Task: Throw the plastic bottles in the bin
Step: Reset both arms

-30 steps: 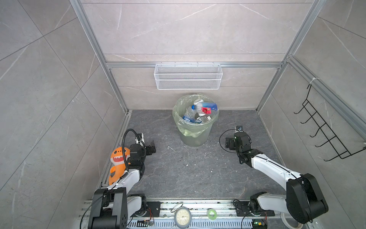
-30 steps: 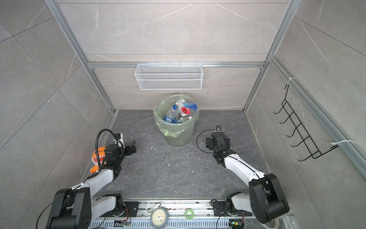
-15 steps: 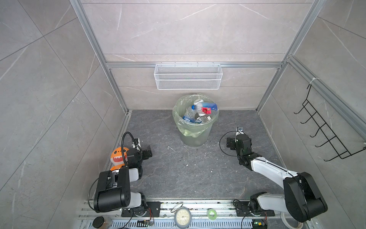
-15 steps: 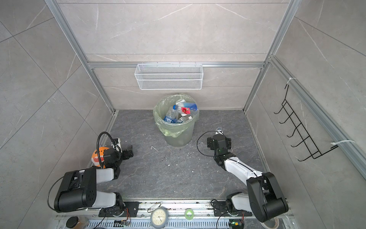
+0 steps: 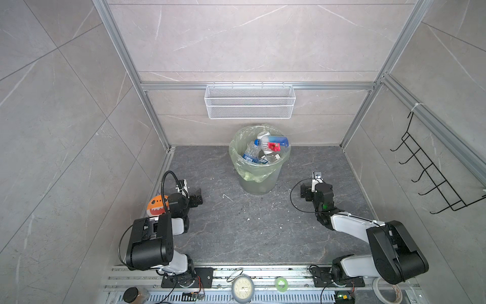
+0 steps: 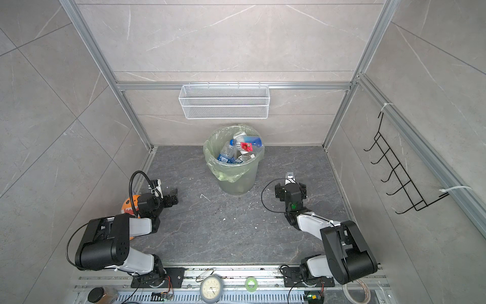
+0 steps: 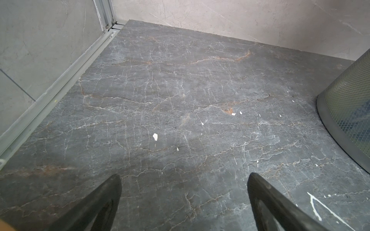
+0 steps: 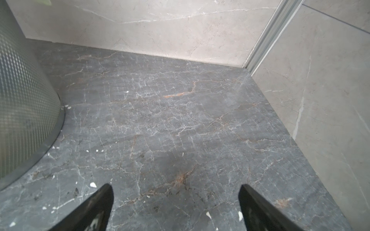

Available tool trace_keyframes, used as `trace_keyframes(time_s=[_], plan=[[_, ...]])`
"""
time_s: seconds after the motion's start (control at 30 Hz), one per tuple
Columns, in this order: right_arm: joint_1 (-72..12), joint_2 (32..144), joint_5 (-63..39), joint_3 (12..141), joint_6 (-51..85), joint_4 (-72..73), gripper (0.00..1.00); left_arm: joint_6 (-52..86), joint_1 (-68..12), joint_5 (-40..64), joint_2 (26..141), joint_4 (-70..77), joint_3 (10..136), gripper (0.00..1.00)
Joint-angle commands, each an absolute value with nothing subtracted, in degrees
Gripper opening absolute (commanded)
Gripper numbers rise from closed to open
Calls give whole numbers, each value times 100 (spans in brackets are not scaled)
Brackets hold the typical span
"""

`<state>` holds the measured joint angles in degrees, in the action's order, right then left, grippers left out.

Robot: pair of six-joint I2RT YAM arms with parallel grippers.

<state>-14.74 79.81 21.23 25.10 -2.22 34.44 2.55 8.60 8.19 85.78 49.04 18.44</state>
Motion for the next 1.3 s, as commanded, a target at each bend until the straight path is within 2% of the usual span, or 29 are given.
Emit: trace_keyframes(time_s=[0.0,0.1,0.3,0.6,0.7,1.27], plan=[[-1456,8110,1897,2324,-426,4166,100,122,826,938,8595,5022,1978,100],[-1453,8414,1755,2187,-518,4739,98,92,826,999,8604,5019,1975,100],[-1311,8345,1412,2197,-433,4536,99,63,826,1072,8605,4998,2002,100],[-995,8724,695,1826,-345,5555,98,59,817,1059,8602,4986,1999,100],[-844,8672,468,1977,-257,5135,99,62,809,1042,8604,4986,2001,100],[-589,8701,154,2119,-88,4904,99,46,734,870,8622,4880,2065,100]])
